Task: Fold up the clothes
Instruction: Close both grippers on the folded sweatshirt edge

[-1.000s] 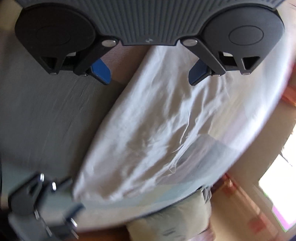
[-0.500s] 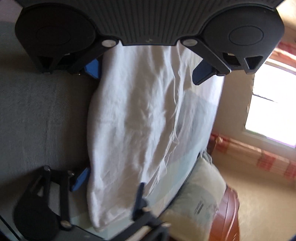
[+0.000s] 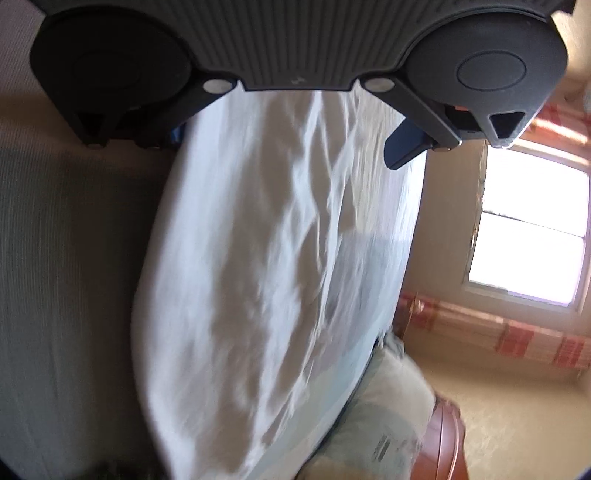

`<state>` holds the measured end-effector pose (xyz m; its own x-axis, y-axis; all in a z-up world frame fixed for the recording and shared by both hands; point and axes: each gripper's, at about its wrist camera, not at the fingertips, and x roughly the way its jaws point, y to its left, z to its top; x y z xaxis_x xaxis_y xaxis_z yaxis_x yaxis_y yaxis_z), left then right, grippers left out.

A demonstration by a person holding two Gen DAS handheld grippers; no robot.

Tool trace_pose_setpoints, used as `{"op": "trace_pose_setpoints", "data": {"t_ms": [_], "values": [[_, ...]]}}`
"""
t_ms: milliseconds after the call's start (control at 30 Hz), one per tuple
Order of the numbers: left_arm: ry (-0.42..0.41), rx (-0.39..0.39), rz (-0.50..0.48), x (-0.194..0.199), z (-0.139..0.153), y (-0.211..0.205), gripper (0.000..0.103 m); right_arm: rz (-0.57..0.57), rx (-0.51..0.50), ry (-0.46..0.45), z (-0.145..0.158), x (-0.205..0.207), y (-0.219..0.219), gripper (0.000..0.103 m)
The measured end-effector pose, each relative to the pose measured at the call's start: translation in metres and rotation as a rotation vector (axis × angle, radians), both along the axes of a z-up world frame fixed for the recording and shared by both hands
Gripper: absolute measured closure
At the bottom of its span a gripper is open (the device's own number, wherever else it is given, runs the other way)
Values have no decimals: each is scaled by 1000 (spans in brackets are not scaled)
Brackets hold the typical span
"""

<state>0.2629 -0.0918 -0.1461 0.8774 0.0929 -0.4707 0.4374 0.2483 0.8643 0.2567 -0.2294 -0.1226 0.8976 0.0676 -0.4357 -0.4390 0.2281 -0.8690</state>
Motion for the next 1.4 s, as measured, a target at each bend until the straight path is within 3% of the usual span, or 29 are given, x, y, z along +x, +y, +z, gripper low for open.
{"op": "trace_pose_setpoints", "data": {"t_ms": [167,367,500,600,633,667,733,767,800,900,1167,1400], "values": [[-22,25,-34,2,-3,-15,4,45,0,-7,-1,10,13,30],[-50,107,-36,-4,-10,-10,4,-20,-28,-11,-1,14,-13,30],[-66,161,-37,-8,-15,-6,13,8,-88,-20,-13,11,-4,37],[-47,184,-33,-11,-20,-12,28,34,-141,-1,-26,5,3,68],[-40,192,-32,-12,-22,-14,36,43,-153,9,-31,3,4,88],[-32,198,-31,-14,-24,-16,42,50,-165,7,-37,-1,5,94],[1,194,-31,-22,-33,-17,83,45,-168,-42,-47,-6,5,94],[17,194,-30,-26,-38,-18,97,33,-150,-44,-47,-7,4,94],[23,202,-29,-30,-47,-20,103,23,-129,-33,-45,-7,2,94],[-15,187,-1,-33,-46,-18,103,23,-111,-27,-45,-6,1,94],[50,133,-25,-23,-24,-8,102,22,-112,14,-31,-2,-1,97],[9,105,-49,-16,13,1,102,8,-26,65,13,-5,-3,97]]}}
